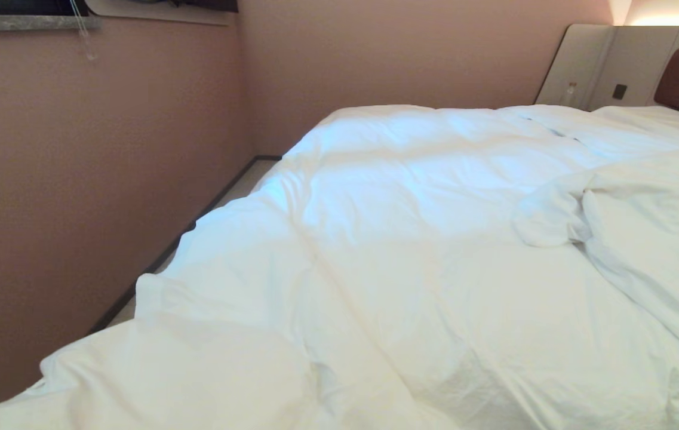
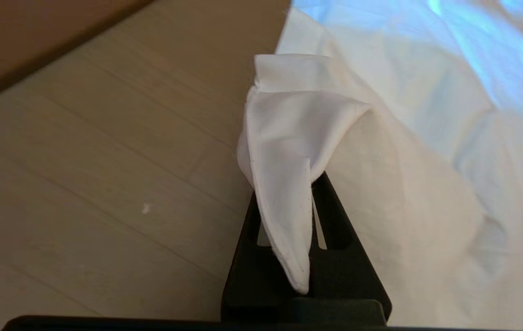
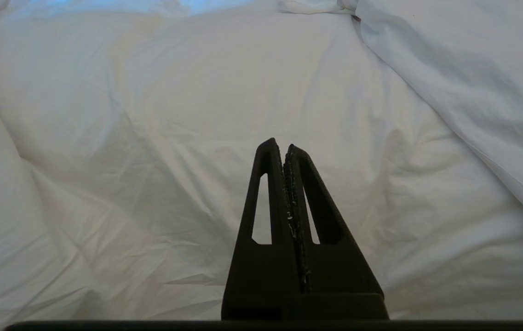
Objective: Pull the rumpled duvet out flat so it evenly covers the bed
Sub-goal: Flatten the corners of the folded blanket
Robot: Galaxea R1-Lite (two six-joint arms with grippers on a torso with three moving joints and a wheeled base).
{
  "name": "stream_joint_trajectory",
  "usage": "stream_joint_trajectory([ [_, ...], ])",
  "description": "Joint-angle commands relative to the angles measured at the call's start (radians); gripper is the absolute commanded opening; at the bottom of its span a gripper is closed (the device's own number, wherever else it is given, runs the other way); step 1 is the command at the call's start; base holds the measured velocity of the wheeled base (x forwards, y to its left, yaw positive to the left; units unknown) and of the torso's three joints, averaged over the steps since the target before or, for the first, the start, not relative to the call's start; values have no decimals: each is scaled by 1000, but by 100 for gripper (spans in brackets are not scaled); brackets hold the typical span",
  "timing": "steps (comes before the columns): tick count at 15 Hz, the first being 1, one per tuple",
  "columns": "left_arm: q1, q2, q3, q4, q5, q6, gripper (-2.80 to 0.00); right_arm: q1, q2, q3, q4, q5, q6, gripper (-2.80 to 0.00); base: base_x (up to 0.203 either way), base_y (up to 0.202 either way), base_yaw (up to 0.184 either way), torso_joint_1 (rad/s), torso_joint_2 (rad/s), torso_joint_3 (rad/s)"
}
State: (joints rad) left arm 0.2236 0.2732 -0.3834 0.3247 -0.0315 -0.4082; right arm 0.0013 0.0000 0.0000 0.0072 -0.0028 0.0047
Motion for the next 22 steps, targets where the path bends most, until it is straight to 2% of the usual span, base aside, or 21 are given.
stream_joint_trajectory([
  [1, 0, 5, 6, 2, 28, 14, -280, 0, 2, 0, -1, 0, 0, -280, 0, 0, 0, 0, 0, 0],
  [3, 0, 5, 6, 3, 76, 31, -280, 0, 2, 0, 1, 0, 0, -280, 0, 0, 0, 0, 0, 0],
  [6, 0, 5, 6, 4, 260, 85, -280, 0, 1, 0, 1, 0, -2, -280, 0, 0, 0, 0, 0, 0],
  [8, 0, 5, 7, 34, 352, 138, -280, 0, 0, 0, 1, 0, -2, -280, 0, 0, 0, 0, 0, 0],
  [12, 0, 4, 9, 127, 439, 234, -280, 0, 1, 0, 0, 1, 0, -280, 0, 0, 0, 0, 0, 0],
  [17, 0, 4, 71, 155, 563, 341, -280, 0, 0, 0, 1, 1, 0, -280, 0, 0, 0, 0, 0, 0],
  [19, 0, 4, 96, 160, 585, 360, -280, 0, 0, 0, 1, 1, 0, -280, 0, 0, 0, 0, 0, 0],
  [22, 0, 4, 112, 156, 663, 367, -280, 0, 0, 0, 1, 0, 0, -280, 0, 0, 0, 0, 0, 0],
])
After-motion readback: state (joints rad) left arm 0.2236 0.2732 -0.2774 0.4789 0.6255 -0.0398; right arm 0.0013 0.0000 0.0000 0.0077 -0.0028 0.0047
